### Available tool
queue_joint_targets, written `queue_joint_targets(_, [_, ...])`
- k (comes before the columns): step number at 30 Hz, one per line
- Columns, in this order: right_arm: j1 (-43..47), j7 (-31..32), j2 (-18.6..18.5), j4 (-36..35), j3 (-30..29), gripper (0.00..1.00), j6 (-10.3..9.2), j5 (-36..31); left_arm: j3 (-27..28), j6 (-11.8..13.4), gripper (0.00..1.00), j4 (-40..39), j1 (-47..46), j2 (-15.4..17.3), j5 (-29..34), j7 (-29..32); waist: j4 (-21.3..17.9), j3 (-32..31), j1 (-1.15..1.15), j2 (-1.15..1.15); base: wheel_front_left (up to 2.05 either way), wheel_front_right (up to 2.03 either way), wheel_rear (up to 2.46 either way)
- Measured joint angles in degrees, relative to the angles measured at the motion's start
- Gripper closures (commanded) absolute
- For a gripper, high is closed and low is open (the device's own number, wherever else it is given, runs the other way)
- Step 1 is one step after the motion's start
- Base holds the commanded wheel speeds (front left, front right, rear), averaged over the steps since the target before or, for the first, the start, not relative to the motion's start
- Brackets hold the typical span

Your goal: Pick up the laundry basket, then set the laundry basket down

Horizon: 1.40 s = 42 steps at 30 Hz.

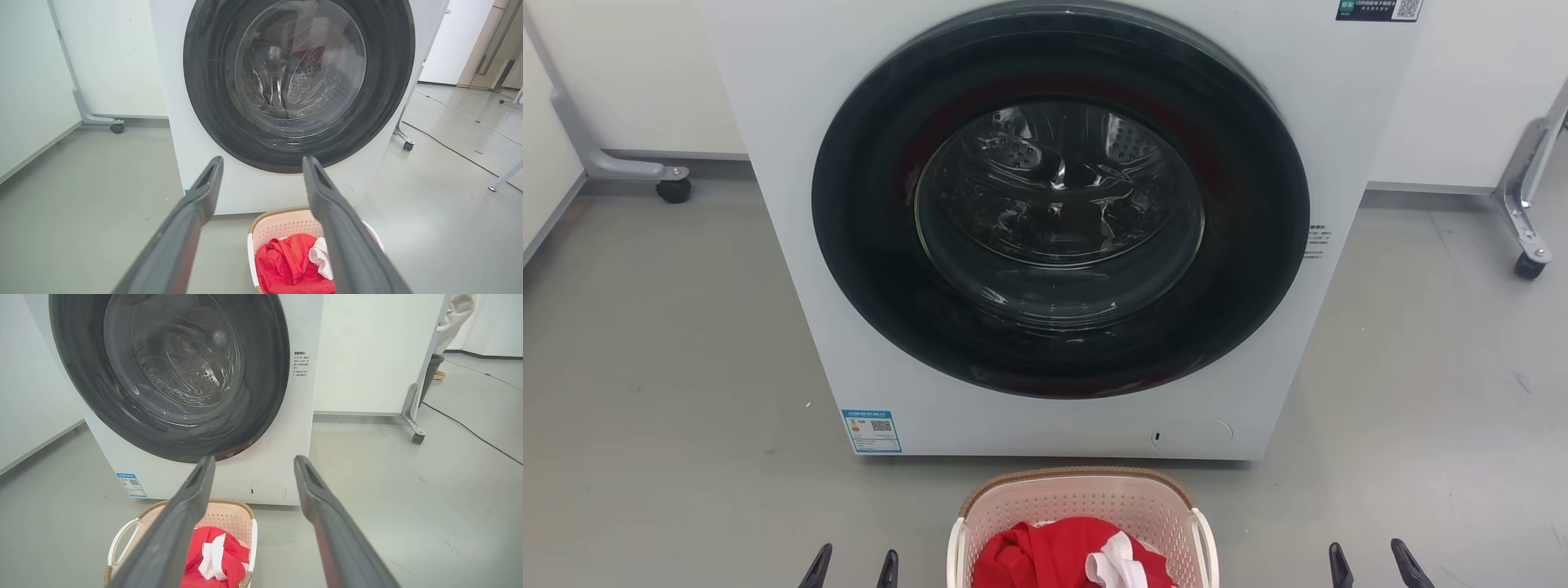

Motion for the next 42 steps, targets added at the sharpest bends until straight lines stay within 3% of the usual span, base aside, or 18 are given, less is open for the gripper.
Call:
queue_joint_targets(38, [2.7,2.3,1.9,-5.0,-4.3,0.00,0.00,-4.0,2.1,0.0,0.00,-2.3,1.7,-2.2,3.5,1.5,0.0,0.6,0.00,0.00,0.00,0.00,0.00])
queue_joint_targets(39, [2.9,2.5,1.9,-5.1,-4.3,1.00,0.00,-4.0,2.2,0.0,1.00,-2.3,1.8,-2.2,3.5,1.5,0.0,0.6,0.00,0.00,0.00,0.00,0.00])
queue_joint_targets(42, [3.4,2.6,2.5,-3.3,-3.9,1.00,0.01,-4.0,1.8,-0.1,1.00,-0.5,2.3,-2.7,3.5,1.6,0.0,0.6,0.00,0.00,0.00,0.00,0.00])
